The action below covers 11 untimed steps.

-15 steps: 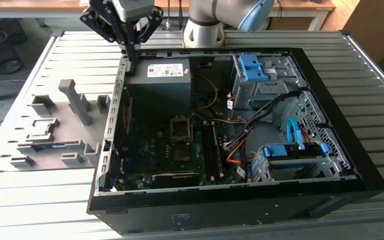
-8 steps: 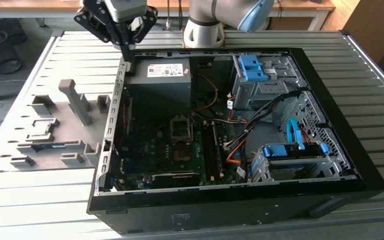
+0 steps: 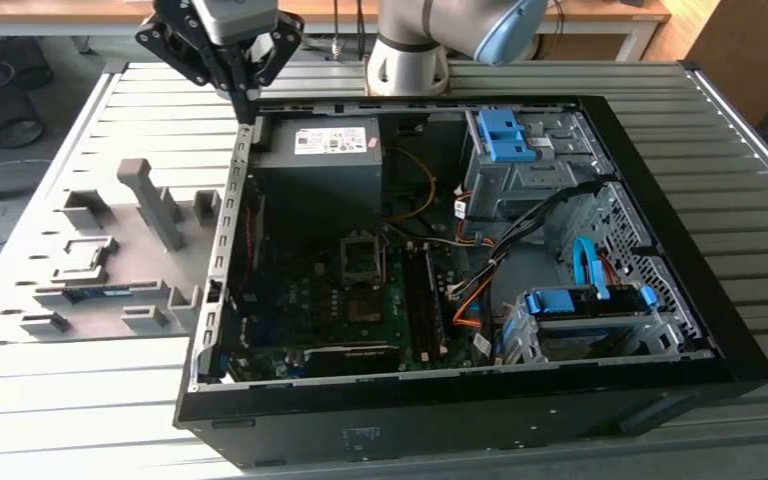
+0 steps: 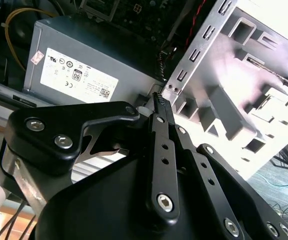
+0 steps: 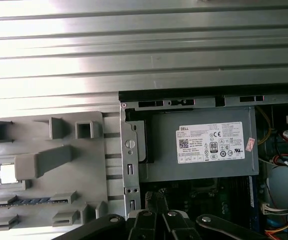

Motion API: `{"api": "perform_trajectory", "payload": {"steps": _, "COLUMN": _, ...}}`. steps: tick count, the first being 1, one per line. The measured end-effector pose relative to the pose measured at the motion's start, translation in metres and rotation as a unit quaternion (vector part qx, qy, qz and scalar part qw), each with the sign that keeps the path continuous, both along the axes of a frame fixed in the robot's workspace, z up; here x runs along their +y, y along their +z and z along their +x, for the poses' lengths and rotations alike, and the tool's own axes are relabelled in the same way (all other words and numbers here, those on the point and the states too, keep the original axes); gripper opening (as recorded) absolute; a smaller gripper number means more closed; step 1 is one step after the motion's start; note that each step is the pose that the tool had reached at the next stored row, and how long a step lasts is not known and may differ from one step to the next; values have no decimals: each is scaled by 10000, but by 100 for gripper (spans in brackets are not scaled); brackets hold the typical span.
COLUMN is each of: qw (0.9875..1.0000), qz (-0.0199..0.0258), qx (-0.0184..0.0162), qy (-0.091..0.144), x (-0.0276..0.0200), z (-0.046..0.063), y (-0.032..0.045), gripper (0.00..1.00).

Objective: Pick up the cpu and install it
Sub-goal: 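Reach for the cpu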

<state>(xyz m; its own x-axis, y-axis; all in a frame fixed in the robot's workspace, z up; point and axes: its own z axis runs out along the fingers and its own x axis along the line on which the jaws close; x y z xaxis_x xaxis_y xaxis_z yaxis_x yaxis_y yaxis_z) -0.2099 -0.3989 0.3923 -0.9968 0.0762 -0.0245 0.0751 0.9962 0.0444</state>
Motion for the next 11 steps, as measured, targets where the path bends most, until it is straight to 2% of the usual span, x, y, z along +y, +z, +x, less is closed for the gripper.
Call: {"api": "perform_trajectory", "payload": {"steps": 11, "qw": 10000, "qz": 0, "qx": 0, "qy": 0, "x": 0, "z": -131, "y": -1, "gripper": 10}}
